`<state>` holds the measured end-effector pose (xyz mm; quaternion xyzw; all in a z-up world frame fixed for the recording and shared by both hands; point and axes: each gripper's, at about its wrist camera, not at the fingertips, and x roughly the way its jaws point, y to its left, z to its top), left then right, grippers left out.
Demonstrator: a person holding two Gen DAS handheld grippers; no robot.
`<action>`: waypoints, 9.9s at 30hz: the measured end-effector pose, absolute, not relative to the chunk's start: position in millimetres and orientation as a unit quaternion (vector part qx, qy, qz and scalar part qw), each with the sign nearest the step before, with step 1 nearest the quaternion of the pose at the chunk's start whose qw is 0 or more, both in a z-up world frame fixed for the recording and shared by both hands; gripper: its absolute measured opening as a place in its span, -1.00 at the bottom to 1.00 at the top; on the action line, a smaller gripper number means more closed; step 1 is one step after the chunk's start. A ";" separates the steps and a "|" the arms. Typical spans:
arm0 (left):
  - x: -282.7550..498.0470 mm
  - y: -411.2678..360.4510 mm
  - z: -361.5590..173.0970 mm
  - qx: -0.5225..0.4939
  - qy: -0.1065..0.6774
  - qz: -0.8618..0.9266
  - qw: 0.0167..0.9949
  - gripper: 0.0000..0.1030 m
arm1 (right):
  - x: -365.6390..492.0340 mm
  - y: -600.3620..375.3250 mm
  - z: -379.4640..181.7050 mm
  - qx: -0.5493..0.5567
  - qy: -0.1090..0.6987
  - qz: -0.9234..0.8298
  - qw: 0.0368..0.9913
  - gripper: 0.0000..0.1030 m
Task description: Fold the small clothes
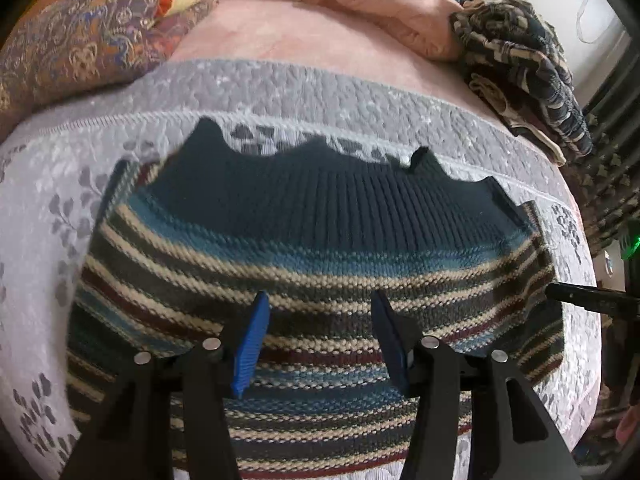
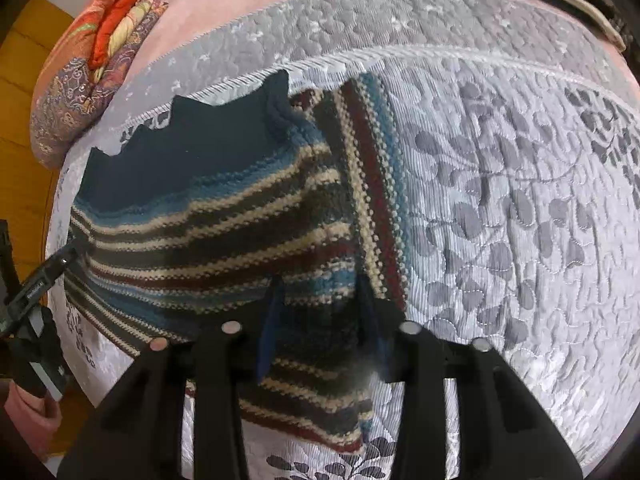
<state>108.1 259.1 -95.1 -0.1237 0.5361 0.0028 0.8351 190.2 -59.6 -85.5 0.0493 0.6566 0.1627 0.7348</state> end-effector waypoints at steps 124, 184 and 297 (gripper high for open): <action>58.8 337.5 -71.9 -0.188 0.495 0.002 0.848 0.13 | 163.3 124.6 -3.3 0.137 0.623 0.357 0.682 -0.62; 125.4 288.2 -118.9 -0.322 0.530 -0.105 0.778 -0.48 | 134.5 58.1 -67.0 0.181 0.646 0.260 0.695 -0.07; -20.8 442.5 -102.2 -0.299 0.539 -0.097 0.781 -0.29 | 79.8 137.4 -108.3 0.083 0.710 0.337 0.613 0.08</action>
